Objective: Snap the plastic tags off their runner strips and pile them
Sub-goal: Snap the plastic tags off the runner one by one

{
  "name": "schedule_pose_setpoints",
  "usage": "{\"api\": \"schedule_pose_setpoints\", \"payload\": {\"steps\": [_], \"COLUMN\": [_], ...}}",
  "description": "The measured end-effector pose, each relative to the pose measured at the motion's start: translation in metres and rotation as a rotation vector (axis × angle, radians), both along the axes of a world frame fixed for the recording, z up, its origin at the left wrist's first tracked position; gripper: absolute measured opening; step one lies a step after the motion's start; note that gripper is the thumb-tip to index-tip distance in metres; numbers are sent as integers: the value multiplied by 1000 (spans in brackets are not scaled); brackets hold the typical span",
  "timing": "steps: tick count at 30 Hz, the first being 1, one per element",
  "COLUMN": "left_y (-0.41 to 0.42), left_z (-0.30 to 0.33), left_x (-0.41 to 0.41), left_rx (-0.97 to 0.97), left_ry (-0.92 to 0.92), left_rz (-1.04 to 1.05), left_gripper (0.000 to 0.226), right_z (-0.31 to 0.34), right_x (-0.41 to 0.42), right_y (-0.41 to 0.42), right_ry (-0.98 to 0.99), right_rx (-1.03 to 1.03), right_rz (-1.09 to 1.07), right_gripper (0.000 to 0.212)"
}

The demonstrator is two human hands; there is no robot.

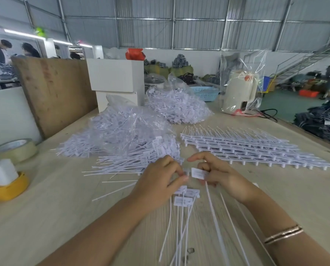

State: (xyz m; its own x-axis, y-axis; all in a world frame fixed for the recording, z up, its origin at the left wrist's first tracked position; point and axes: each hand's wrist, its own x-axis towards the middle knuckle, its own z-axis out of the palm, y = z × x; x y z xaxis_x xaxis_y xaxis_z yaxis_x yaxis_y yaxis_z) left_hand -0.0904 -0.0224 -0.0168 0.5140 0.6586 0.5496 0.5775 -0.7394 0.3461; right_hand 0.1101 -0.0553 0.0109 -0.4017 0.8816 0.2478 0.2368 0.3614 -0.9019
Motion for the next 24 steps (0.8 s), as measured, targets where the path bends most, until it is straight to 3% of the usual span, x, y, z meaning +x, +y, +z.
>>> {"api": "schedule_pose_setpoints", "payload": {"steps": [3, 7, 10, 13, 16, 20, 24], "left_y": [-10, -13, -6, -3, -3, -5, -9], "left_z": [3, 2, 2, 3, 5, 7, 14], "left_x": [6, 11, 5, -2, -10, -11, -2], "left_rx": [-251, -355, -392, -282, -205, 83, 349], "left_ry": [-173, -235, -296, -207, -71, 132, 161], "left_rz": [-72, -80, -21, -21, -136, -100, -1], "left_gripper": [55, 25, 20, 9, 27, 31, 23], "right_z": [-4, -3, -1, -4, -3, -3, -5], "right_x": [-7, -9, -2, 0, 0, 1, -3], "right_y": [-1, -2, 1, 4, 4, 4, 5], "right_ry": [-66, -203, -318, -350, -322, -310, -304], "right_rx": [-6, 1, 31, 28, 27, 5, 16], "right_rz": [52, 11, -106, -119, -121, -122, -125], "right_gripper": [38, 37, 12, 15, 16, 15, 16]}}
